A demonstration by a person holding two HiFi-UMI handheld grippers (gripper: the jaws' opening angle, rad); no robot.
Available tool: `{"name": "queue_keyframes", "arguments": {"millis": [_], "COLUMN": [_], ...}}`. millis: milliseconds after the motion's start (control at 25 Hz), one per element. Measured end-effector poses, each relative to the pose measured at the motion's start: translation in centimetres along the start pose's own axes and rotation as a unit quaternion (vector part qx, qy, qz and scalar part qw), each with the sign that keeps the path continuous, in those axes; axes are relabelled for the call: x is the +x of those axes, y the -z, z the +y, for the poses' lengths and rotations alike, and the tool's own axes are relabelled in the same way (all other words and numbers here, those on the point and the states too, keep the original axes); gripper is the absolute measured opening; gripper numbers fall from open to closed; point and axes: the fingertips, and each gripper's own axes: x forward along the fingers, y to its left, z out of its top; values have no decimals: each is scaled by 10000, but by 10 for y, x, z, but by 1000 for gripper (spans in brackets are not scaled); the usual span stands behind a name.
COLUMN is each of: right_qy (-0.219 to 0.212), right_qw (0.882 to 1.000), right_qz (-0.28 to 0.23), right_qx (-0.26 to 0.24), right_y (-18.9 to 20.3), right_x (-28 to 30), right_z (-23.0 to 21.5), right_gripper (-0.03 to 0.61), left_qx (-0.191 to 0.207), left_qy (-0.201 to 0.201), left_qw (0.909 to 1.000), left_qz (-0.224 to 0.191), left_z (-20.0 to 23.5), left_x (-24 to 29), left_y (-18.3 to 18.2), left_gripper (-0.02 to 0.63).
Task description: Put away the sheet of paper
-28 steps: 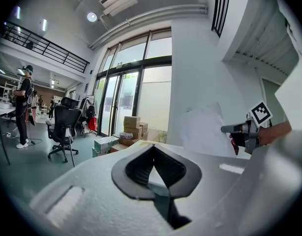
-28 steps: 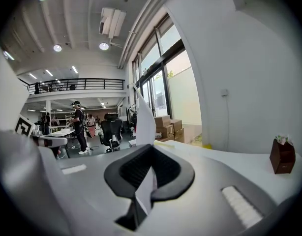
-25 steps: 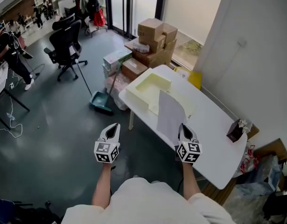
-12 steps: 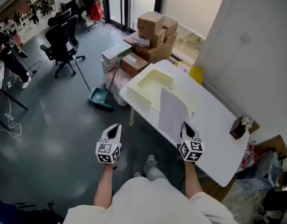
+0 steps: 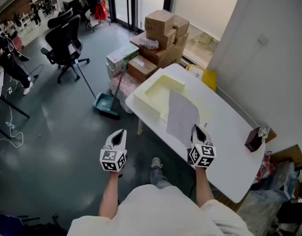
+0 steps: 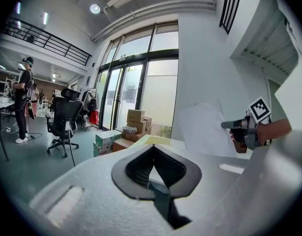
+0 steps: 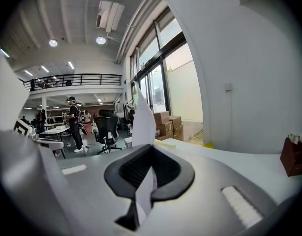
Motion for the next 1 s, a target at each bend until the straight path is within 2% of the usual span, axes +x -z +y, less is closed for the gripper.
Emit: {"name": "queue_keyframes", "arguments": {"millis": [440, 1000], "right_qy": [-216, -404], "right_qw": [9995, 9986], "right_qz": [-207, -326], "right_qx": [-89, 112], "right_y": [-50, -77], "right_x": [93, 169], "right_z": [-15, -41], "right_gripper": [2, 2], "left_qx": [66, 206], "left_qy": [-44, -157], "left_qw": [9998, 9995], "left_qz": [-159, -198], "left_z": [22, 29], "left_x": [83, 159], "left_y": [-43, -76], "left_gripper": [3, 3]}}
